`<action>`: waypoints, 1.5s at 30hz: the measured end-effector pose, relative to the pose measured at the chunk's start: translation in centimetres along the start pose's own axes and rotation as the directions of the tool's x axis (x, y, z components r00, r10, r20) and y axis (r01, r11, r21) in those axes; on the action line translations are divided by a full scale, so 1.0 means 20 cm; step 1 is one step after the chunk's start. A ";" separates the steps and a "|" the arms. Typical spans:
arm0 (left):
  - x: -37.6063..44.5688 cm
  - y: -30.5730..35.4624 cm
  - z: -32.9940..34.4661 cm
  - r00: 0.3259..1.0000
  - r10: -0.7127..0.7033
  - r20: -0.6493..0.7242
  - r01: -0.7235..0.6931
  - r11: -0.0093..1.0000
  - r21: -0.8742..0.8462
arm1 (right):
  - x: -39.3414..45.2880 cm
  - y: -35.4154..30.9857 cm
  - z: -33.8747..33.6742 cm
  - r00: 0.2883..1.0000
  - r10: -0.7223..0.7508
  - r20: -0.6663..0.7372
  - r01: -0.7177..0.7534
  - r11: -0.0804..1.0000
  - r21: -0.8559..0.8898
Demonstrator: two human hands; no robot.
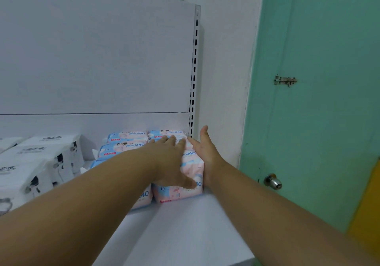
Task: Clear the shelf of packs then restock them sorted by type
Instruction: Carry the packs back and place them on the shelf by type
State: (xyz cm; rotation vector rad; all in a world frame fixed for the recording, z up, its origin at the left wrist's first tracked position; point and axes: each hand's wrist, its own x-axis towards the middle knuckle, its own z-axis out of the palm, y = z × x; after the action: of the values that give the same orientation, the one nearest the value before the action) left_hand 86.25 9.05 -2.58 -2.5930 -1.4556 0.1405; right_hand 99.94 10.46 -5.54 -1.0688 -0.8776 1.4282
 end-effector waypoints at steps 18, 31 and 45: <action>-0.02 0.02 -0.03 0.999 -0.019 0.026 0.020 0.999 -0.029 | 0.03 -0.07 0.06 0.999 -0.005 0.036 0.004 1.000 0.012; -0.01 0.01 -0.02 1.000 -0.001 -0.010 0.001 0.999 -0.045 | -0.15 0.08 -0.01 0.997 -0.024 0.077 0.014 0.991 0.131; -0.28 -0.08 -0.06 0.974 0.075 -0.215 -0.069 0.997 0.036 | -0.31 0.05 0.05 0.941 -0.335 -0.050 0.295 0.883 -0.365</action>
State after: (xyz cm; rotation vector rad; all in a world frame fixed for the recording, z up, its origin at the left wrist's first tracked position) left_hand 82.12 4.95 -1.08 -2.5460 -1.2763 -0.1094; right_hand 98.54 4.22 -5.35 -1.1940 -1.1967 0.9476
